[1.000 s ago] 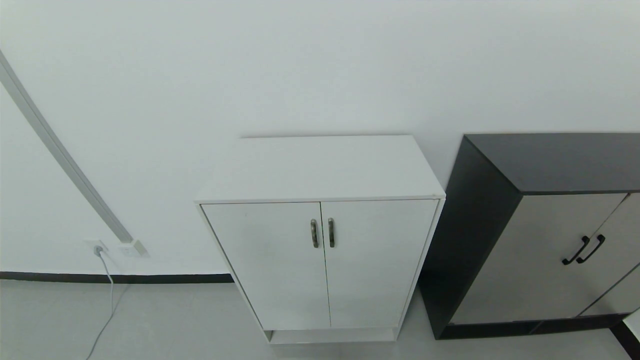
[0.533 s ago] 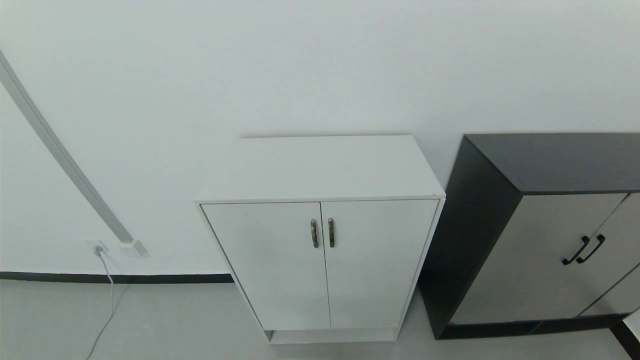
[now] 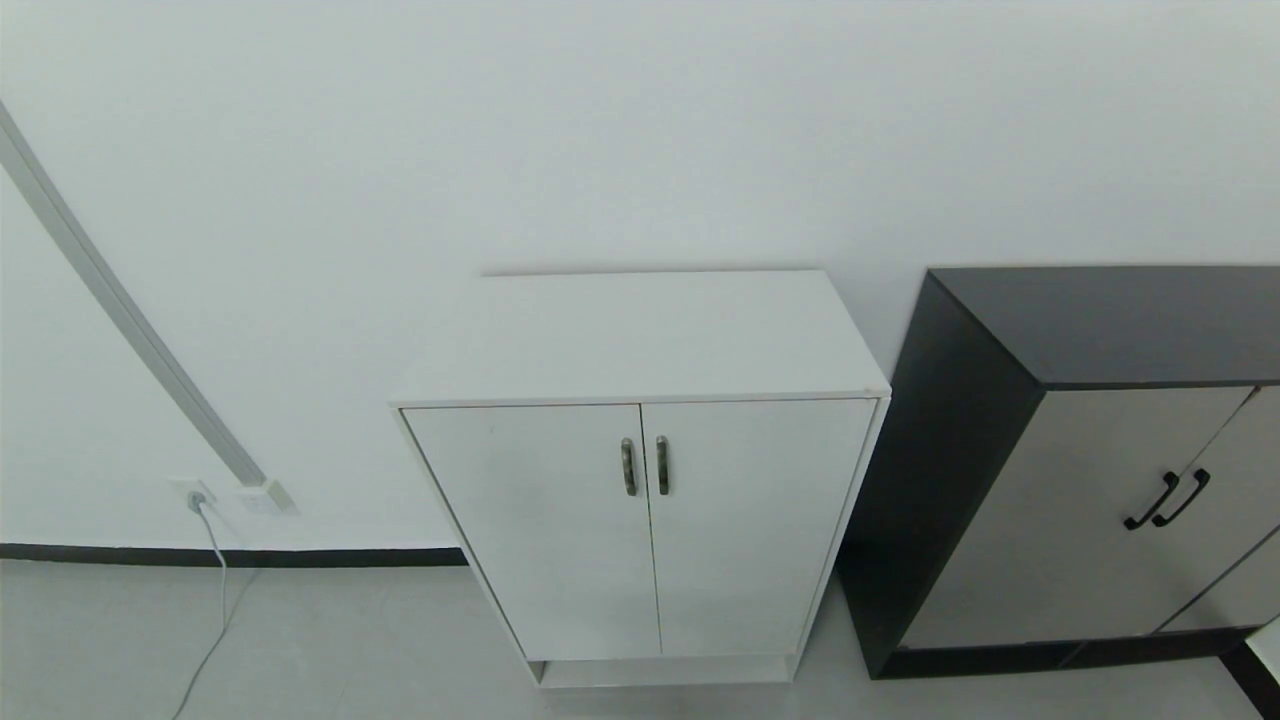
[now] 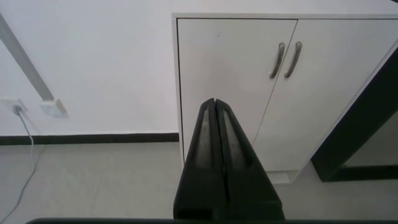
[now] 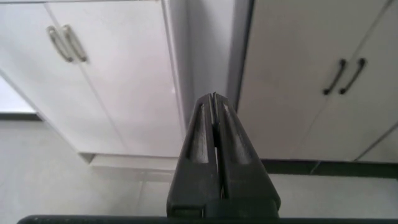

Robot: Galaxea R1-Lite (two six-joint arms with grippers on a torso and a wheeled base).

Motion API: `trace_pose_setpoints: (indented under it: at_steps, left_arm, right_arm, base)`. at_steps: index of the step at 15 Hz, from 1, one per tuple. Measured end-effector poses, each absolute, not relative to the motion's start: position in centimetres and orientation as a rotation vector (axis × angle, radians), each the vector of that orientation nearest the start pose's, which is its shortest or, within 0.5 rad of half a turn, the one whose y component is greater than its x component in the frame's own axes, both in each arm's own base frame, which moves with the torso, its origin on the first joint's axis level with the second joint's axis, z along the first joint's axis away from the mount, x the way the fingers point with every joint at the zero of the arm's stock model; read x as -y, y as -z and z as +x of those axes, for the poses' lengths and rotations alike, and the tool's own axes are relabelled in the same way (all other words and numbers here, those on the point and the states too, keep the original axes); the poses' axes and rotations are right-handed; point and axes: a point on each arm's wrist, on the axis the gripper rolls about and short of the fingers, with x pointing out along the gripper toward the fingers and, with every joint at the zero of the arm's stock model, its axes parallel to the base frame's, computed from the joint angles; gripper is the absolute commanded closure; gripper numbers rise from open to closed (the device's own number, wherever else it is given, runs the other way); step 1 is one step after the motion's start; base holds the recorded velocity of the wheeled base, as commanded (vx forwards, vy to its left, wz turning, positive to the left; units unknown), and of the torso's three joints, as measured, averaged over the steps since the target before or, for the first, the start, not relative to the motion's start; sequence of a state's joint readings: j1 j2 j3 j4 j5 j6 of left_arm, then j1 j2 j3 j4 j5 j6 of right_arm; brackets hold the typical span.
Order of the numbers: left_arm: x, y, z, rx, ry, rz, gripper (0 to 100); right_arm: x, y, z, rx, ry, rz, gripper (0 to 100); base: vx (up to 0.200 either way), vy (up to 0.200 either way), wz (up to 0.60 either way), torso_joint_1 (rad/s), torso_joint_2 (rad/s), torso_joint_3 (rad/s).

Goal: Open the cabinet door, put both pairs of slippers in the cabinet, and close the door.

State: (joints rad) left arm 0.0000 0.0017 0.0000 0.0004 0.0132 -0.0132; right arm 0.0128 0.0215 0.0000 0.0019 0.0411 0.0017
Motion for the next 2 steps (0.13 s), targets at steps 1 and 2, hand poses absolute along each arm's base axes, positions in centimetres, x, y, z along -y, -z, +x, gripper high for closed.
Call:
trace_pose_setpoints:
  at_steps: [1,2]
  left_arm:
    - [-0.03,-7.55,-2.27,-0.002,-0.013,-0.013,100]
    - [-0.03,-7.55,-2.27,-0.002,-0.014,-0.013,100]
  right_arm:
    - [-0.05,-7.56,-2.17,-0.017,-0.039,0.009,100]
    - [-0.05,-7.56,-2.21,-0.011,-0.036,0.011,100]
  base:
    - [0.000,0.000,0.00,0.000,0.00,0.000]
    - [0.000,0.000,0.00,0.000,0.00,0.000]
